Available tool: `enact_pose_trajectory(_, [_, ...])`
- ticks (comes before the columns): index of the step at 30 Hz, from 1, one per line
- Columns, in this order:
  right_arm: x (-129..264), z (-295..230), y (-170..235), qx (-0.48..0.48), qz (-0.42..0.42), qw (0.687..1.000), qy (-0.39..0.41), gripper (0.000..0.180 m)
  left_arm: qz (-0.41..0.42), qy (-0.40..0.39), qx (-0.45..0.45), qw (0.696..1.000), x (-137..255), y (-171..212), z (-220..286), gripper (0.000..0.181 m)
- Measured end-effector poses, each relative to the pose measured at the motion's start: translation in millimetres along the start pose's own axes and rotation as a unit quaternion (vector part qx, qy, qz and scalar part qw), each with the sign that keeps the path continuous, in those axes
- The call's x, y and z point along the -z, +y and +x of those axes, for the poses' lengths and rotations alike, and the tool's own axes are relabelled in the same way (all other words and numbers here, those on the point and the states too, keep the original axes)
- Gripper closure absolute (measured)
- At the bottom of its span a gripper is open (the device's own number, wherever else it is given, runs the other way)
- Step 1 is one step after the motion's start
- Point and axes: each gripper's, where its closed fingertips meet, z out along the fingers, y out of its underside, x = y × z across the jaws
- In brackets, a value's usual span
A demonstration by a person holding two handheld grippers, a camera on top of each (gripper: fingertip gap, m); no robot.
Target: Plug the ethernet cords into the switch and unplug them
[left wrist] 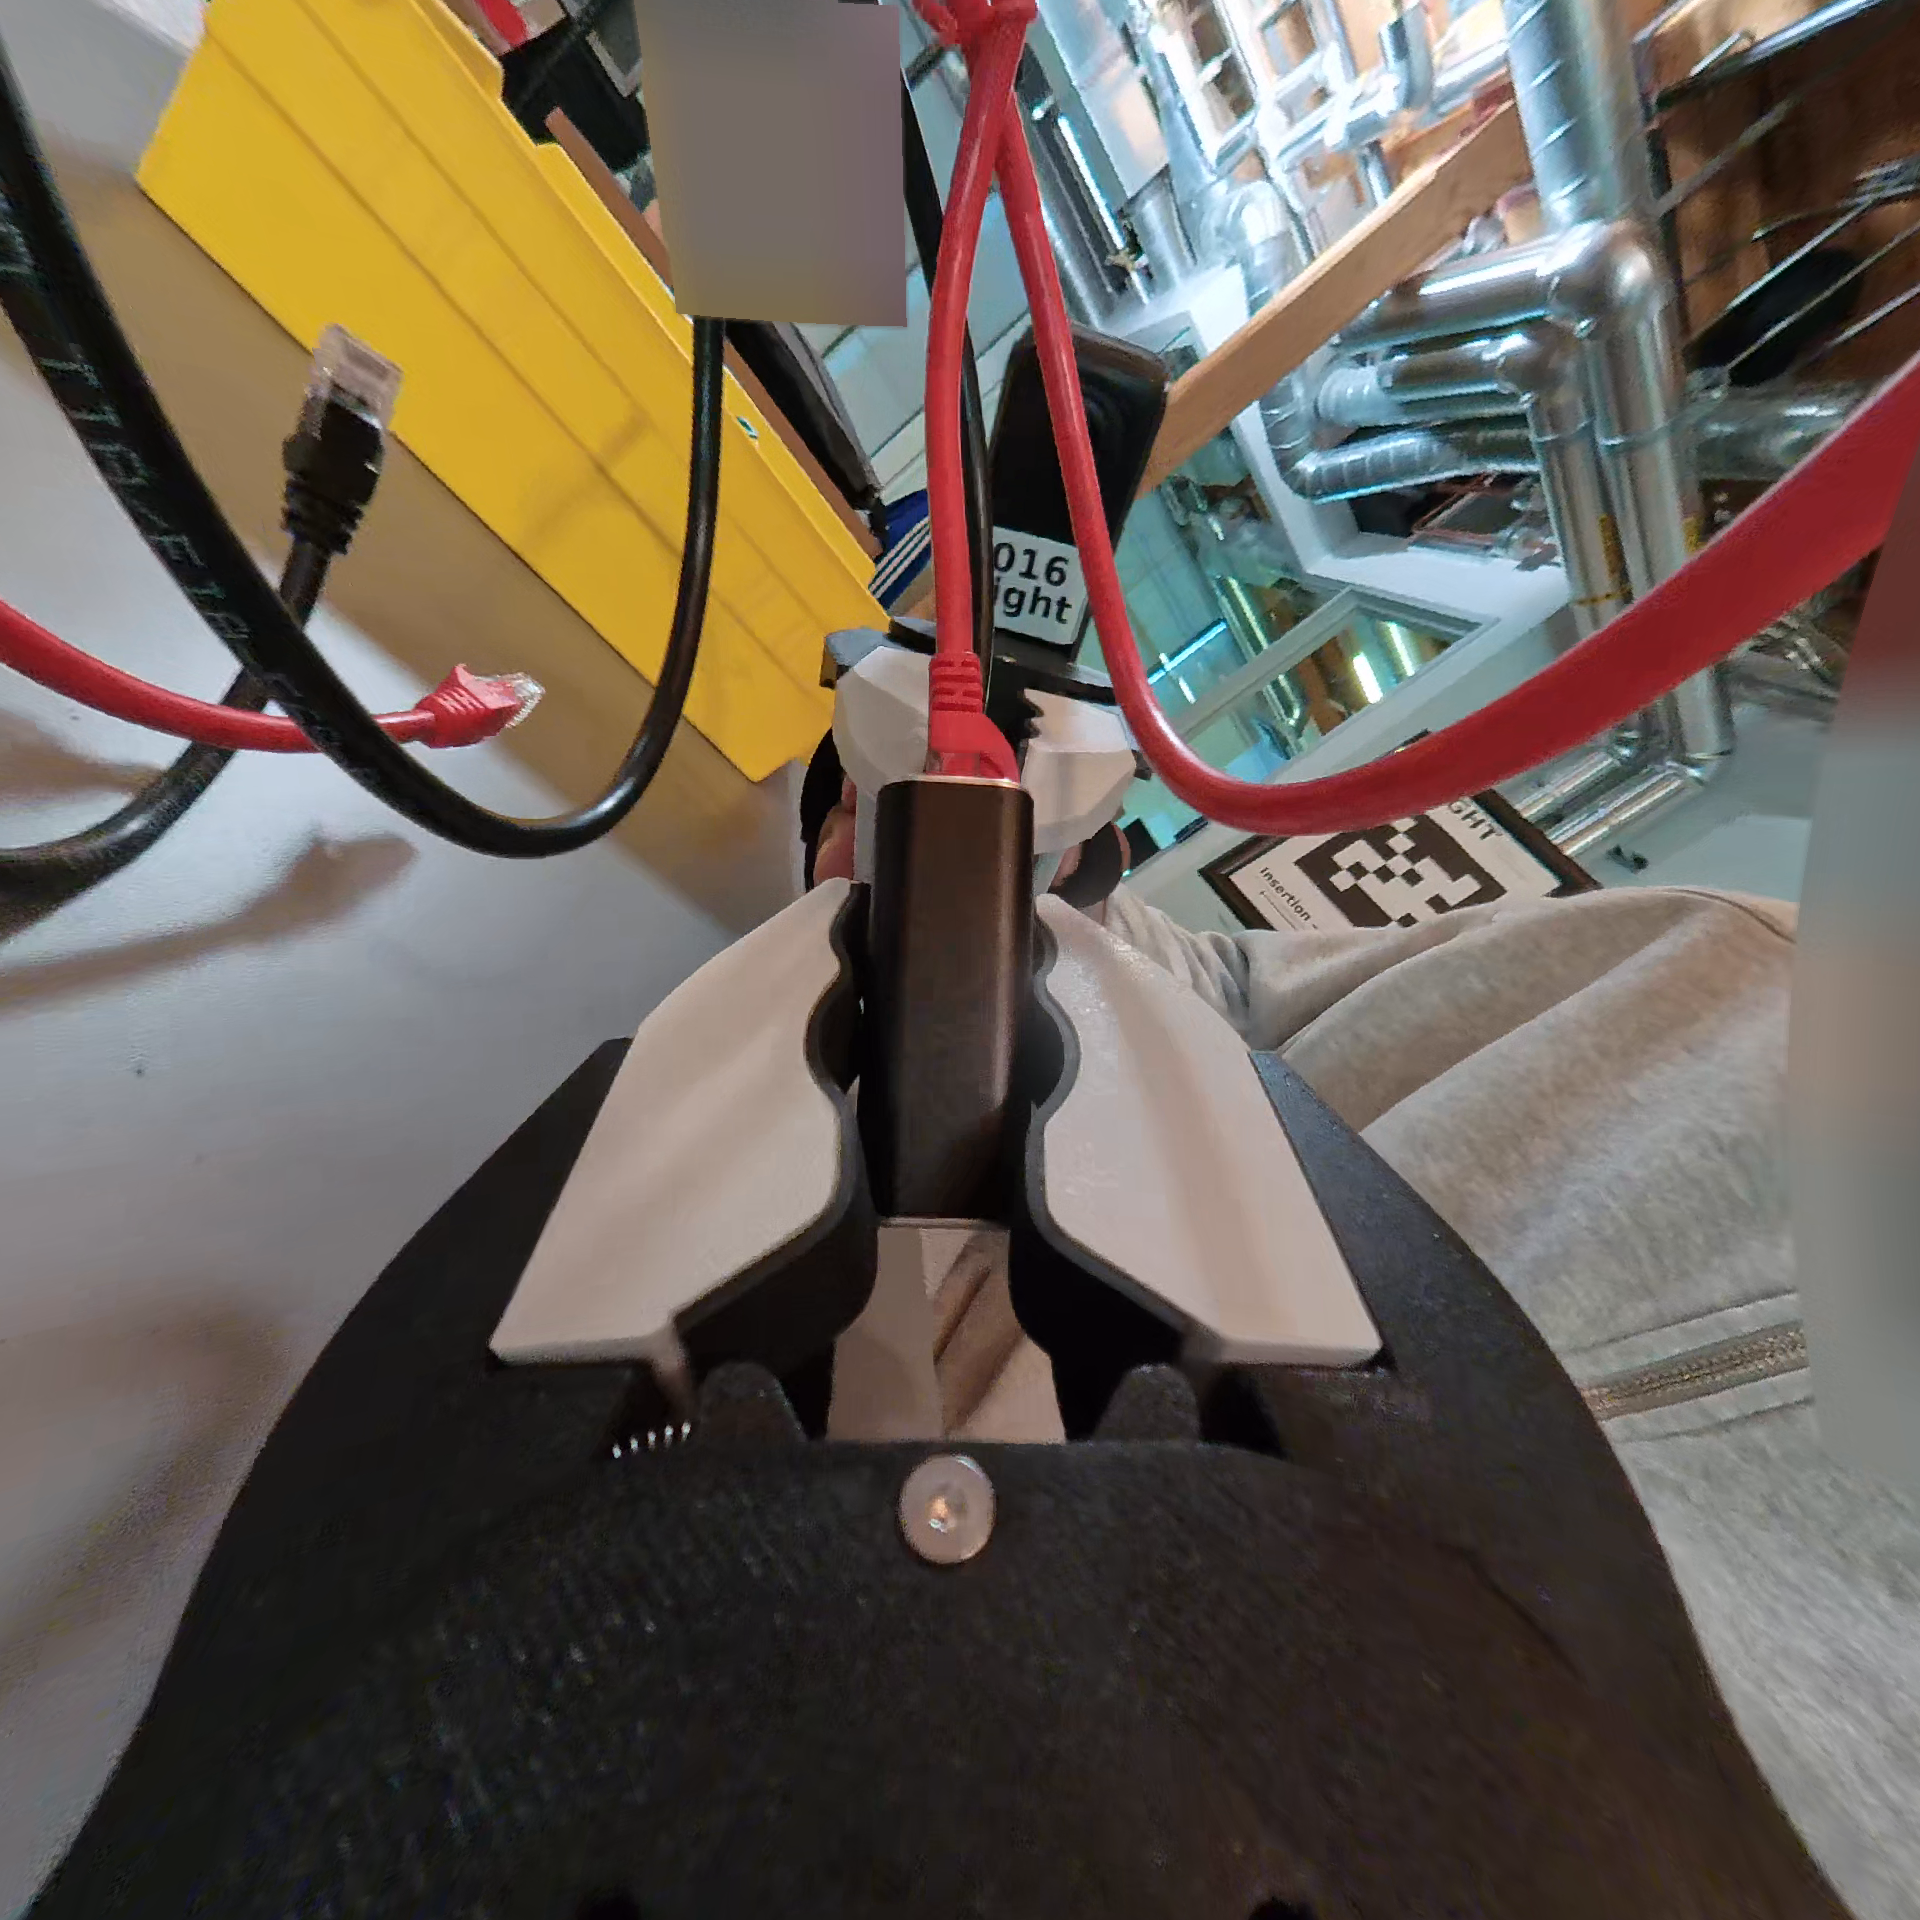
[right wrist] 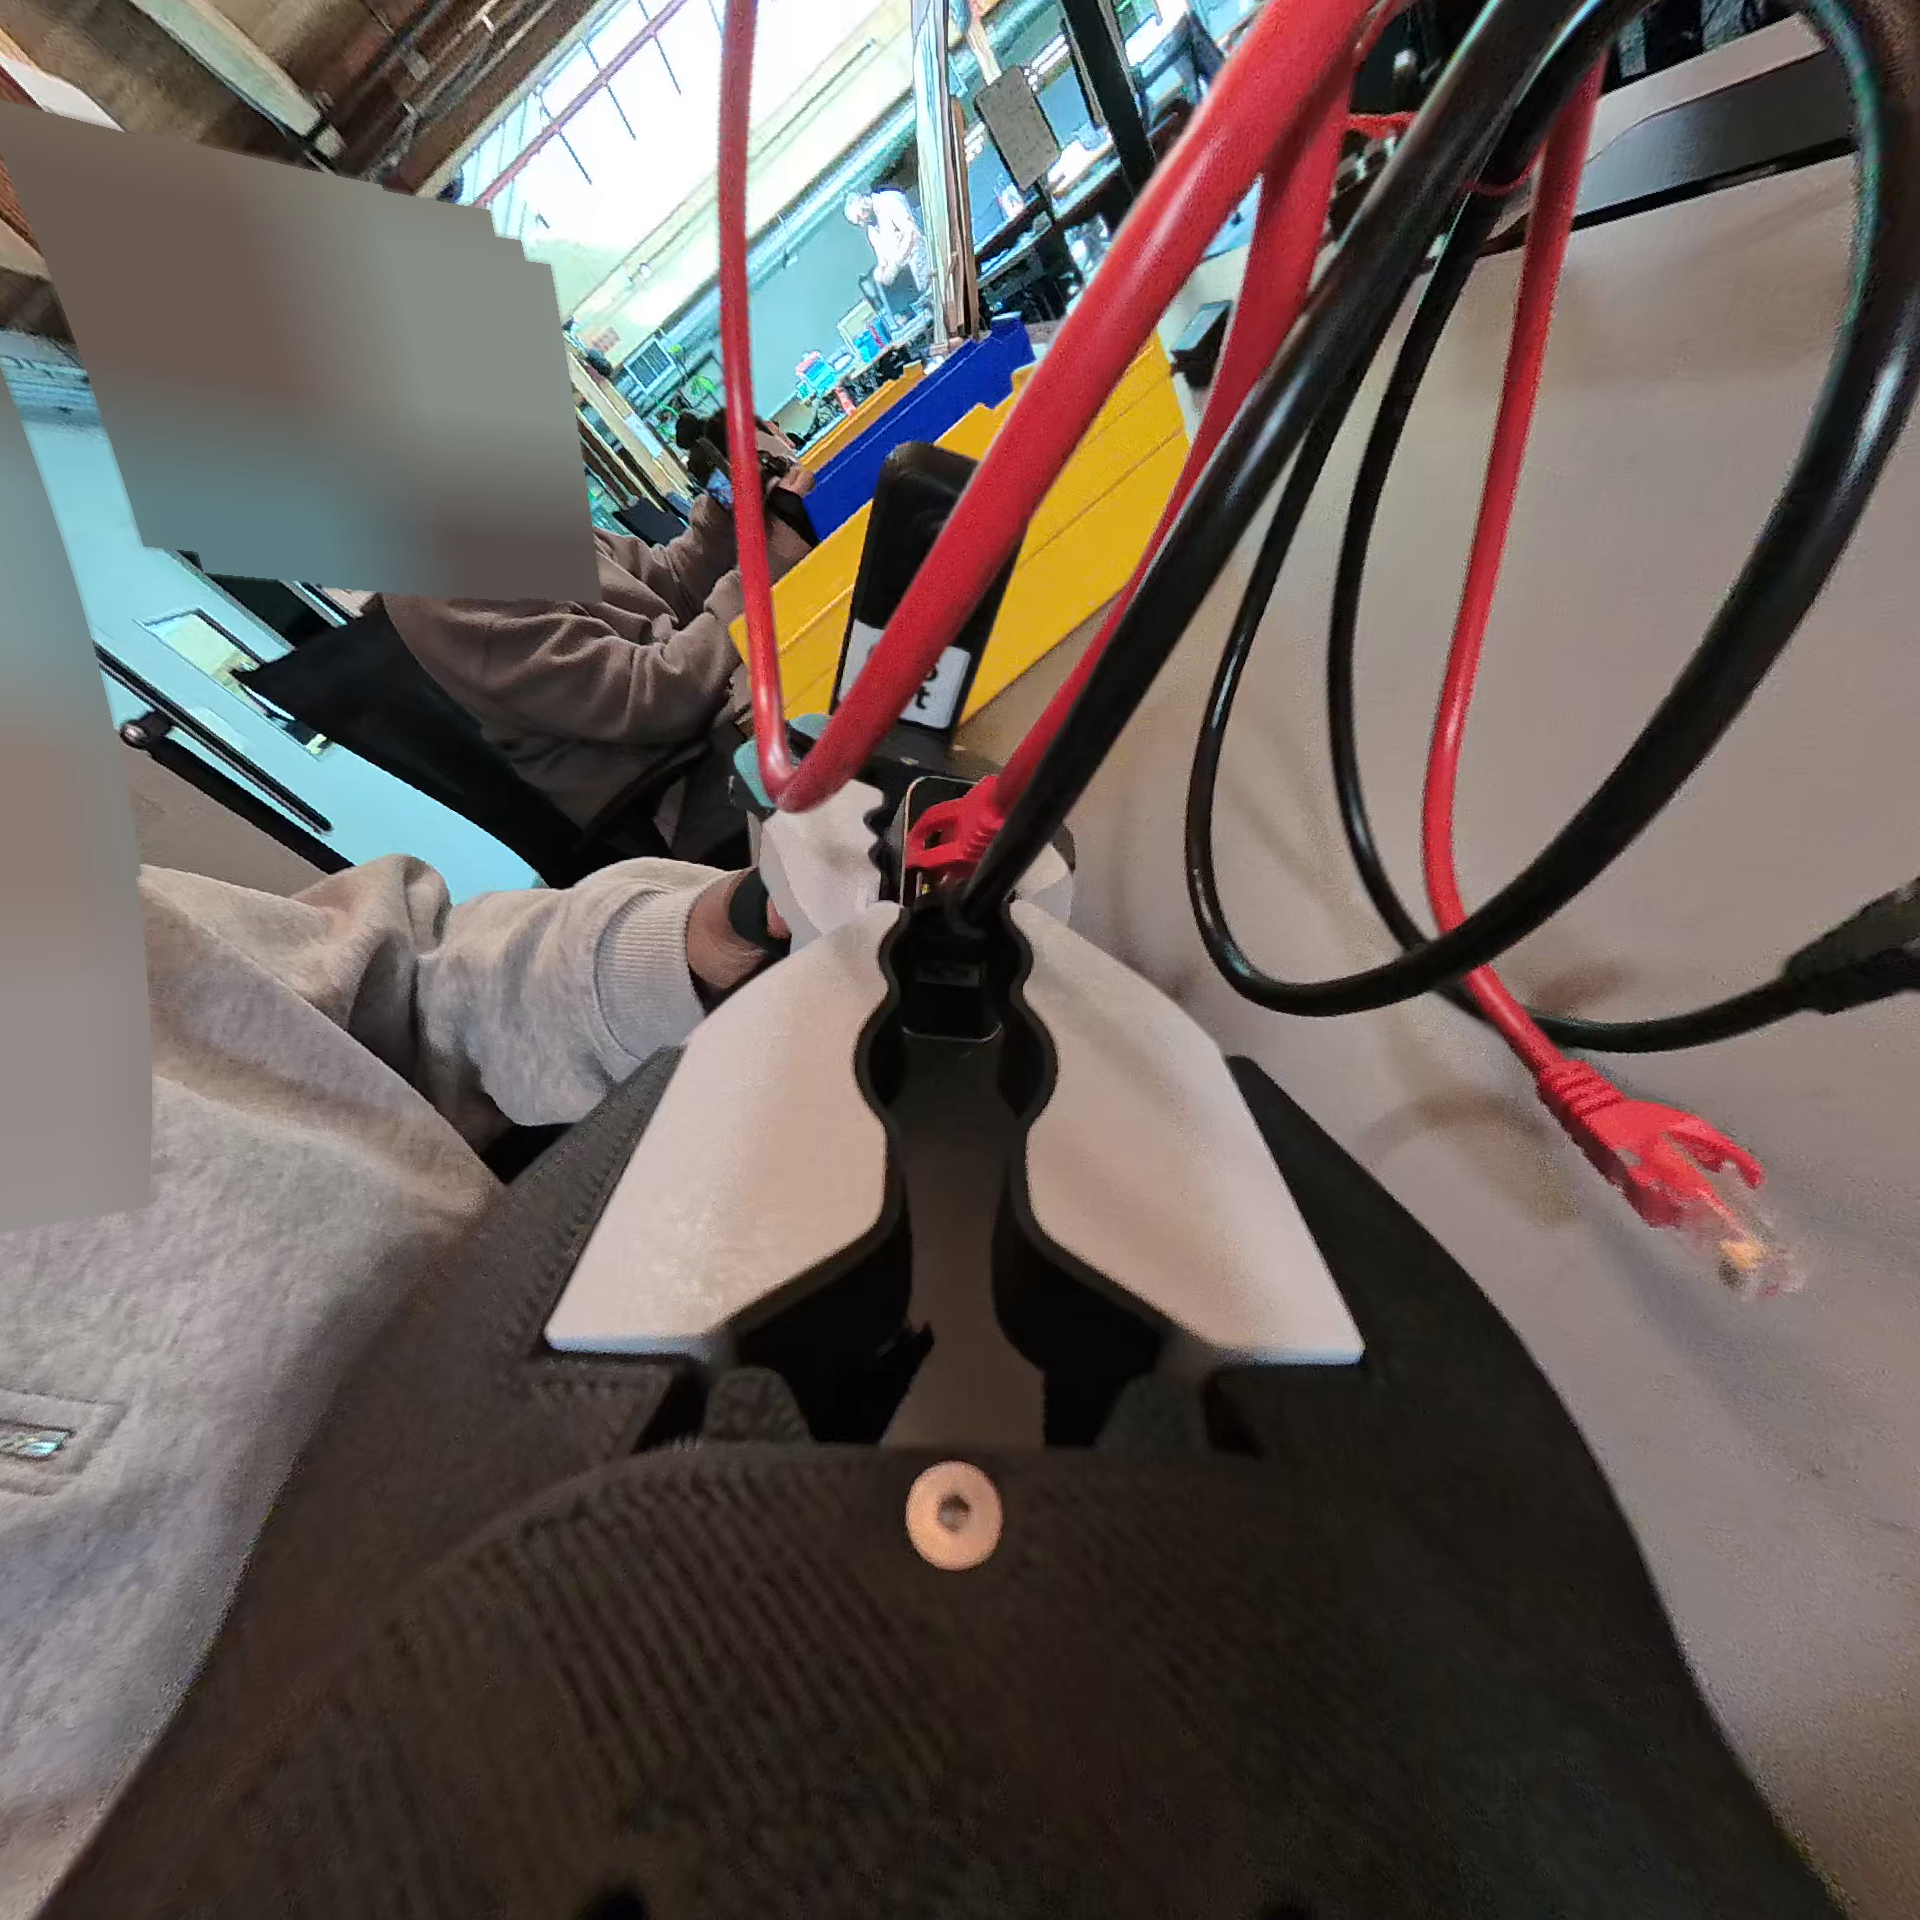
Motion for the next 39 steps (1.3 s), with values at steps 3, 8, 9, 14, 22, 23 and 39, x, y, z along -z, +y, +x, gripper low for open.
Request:
enact_pose_trajectory(3, [0.5,-2.5,-3.8,-0.032,0.017,0.999,-0.018,0.167,-0.001,0.01,0.009,1.0,-0.8,0.1,3.5,0.154])
enact_pose_trajectory(8, [2.6,-4.4,-8.5,-0.042,0.031,0.998,-0.021,0.167,-0.019,-0.004,-0.014,1.0,-5.6,4.6,6.4,0.152])
enact_pose_trajectory(9, [3.8,-5.1,-11.2,-0.04,0.035,0.998,-0.02,0.167,-0.026,-0.008,-0.023,0.999,-7.9,5.9,8.2,0.152])
enact_pose_trajectory(14, [7.5,-8.7,-17.4,-0.078,0.063,0.994,-0.039,0.168,-0.017,-0.003,-0.024,1.0,-11.8,5.4,14.0,0.152])
enact_pose_trajectory(22, [7.9,-2.7,-16.6,0.049,0.029,0.997,0.057,0.167,0.003,0.009,0.025,1.0,-15.8,8.2,11.4,0.152])
enact_pose_trajectory(23, [7.9,-3.9,-17.4,0.069,0.026,0.995,0.067,0.166,0.005,0.013,0.026,1.0,-16.2,7.7,13.7,0.151])
enact_pose_trajectory(39, [15.0,-14.7,-28.0,-0.006,0.078,0.997,0.0,0.172,-0.016,0.044,-0.002,0.999,-24.2,13.9,25.5,0.152])
